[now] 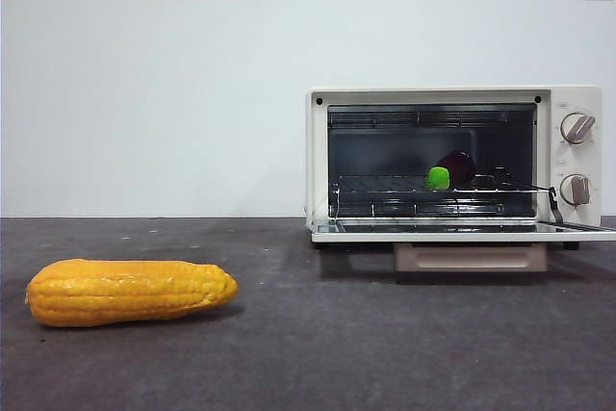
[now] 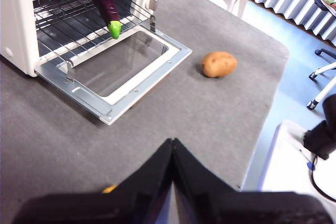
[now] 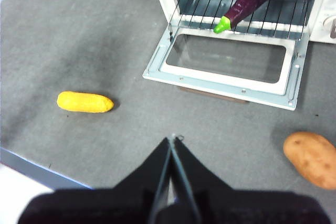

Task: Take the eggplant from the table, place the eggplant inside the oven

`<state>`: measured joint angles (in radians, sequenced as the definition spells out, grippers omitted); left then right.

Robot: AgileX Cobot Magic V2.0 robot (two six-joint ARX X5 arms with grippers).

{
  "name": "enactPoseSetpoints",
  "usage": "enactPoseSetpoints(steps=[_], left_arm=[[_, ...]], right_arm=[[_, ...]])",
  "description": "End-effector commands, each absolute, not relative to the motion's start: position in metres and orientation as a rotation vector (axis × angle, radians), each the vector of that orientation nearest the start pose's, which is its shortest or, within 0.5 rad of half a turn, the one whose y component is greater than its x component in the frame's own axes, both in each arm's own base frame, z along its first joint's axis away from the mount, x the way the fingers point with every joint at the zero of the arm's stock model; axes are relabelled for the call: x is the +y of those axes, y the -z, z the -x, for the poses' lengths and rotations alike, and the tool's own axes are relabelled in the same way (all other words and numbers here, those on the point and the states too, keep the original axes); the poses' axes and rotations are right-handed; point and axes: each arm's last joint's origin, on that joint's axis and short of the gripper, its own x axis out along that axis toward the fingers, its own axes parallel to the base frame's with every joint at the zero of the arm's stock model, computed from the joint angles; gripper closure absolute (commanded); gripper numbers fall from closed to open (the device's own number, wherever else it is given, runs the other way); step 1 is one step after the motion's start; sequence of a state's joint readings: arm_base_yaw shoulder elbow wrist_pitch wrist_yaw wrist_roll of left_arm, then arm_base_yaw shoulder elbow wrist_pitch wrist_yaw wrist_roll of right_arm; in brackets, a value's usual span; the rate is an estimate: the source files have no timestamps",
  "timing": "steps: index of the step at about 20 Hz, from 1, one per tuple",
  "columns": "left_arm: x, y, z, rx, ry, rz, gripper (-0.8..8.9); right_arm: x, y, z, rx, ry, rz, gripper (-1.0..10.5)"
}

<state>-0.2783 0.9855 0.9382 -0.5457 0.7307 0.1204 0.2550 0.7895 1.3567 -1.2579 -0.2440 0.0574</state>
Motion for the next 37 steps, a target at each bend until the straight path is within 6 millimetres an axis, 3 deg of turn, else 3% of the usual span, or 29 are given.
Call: enactPoseSetpoints(steps=[1,7,18,25,29,37], left_arm=[[-0.078,-0.315,-0.198,0.551,1.010,0.060,8.19],[-0.092,-0.288,-0.240,0.604,0.973,0.107,8.20],[-0.130,-0.216,-0.296,0.718,0.926,0.140,8.20],[-0.151,-0.173,-0.324,0.809,0.884,0.149,8.20],[-0.158,-0.160,-0.338,0.836,0.878,0.163,8.20],[-0.165,-0.136,-0.344,0.887,0.868,0.192,8.20]], right_arm=[[0.026,-0.412,-0.072,0.701,-0.469,-0.041,9.6],[0.023,-0.411,-0.058,0.710,-0.485,-0.047,9.6],[0.017,-0.408,-0.035,0.709,-0.485,-0.049,9.6],[0.016,-0.408,-0.031,0.697,-0.492,-0.055,9.6],[0.016,-0.408,-0.031,0.697,-0.492,-0.055,9.6],[0.016,-0.408,-0.031,0.697,-0.492,-0.054,9.6]])
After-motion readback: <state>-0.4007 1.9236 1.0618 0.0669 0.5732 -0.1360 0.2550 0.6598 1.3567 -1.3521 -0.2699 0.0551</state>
